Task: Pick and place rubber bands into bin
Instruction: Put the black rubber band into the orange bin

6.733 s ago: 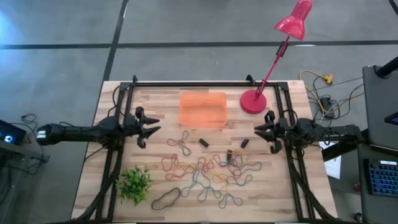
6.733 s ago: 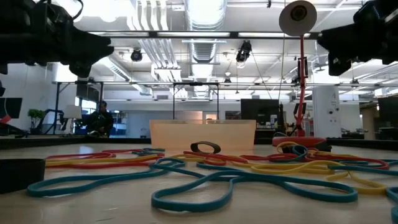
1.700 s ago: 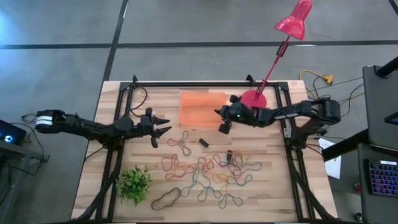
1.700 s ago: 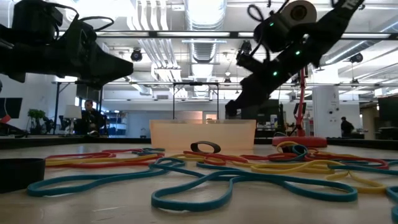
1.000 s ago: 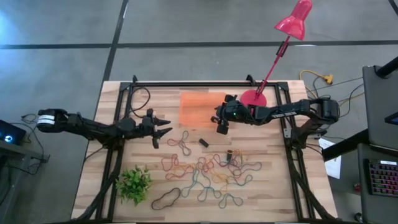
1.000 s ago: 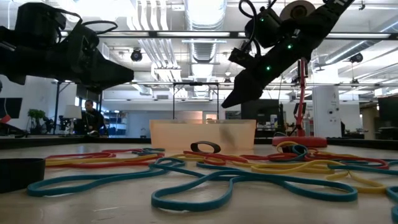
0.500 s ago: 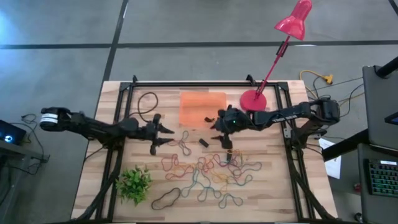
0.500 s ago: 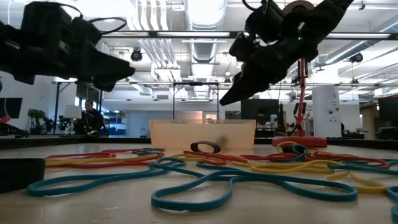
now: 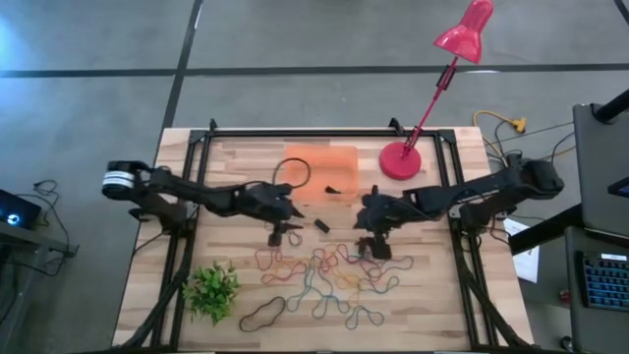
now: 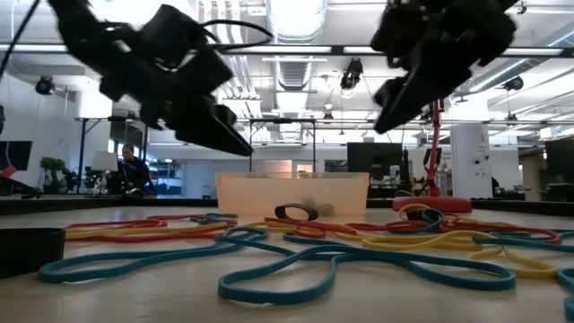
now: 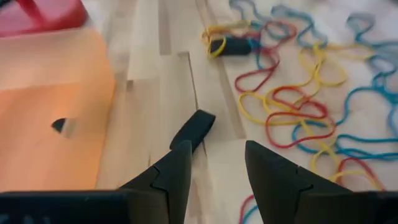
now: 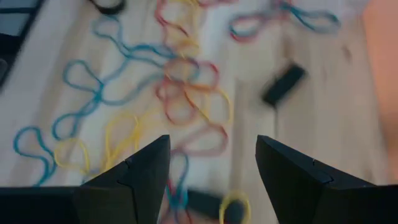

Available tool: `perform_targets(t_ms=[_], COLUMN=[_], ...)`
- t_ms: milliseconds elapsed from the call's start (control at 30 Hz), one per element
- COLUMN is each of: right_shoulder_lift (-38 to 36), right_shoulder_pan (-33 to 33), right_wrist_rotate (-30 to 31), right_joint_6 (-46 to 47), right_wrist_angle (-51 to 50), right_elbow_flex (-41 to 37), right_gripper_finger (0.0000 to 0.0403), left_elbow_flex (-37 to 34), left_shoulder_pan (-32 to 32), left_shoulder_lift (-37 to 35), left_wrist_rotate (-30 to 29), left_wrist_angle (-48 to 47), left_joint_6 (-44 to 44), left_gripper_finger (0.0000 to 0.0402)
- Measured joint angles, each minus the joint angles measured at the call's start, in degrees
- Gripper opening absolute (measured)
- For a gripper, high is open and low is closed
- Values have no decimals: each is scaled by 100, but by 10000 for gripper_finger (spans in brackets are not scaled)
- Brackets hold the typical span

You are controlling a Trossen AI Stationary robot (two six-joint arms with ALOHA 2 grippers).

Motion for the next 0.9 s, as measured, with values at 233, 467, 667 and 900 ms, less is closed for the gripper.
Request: perform_targets(t_ms=[233, 467, 667, 900], right_shoulder_lift=[-716, -1225, -1456, -1499], right_shoulder_pan=[711, 1329, 1570, 1606], right_wrist_rotate=[1725, 2398, 2765, 2816], right_joint_6=[1035, 1588, 1921, 2271], right_wrist_angle=[-1631, -1918, -1919, -1793], right_elbow_flex=[-35, -226, -507, -851], right_gripper_finger=[224, 224, 224, 224], left_elbow_flex=[970, 1387, 1610, 1932], left_shoulder_pan=[-7, -92, -260, -614], left_shoulder_lift=[836, 1365, 1713, 2030], left_wrist_rotate=[-4, -24, -334, -1393], left_wrist_angle=[-464, -643, -644, -892], left_joint_6=[349, 512, 781, 1112], left_gripper_finger=[135, 135, 135, 135])
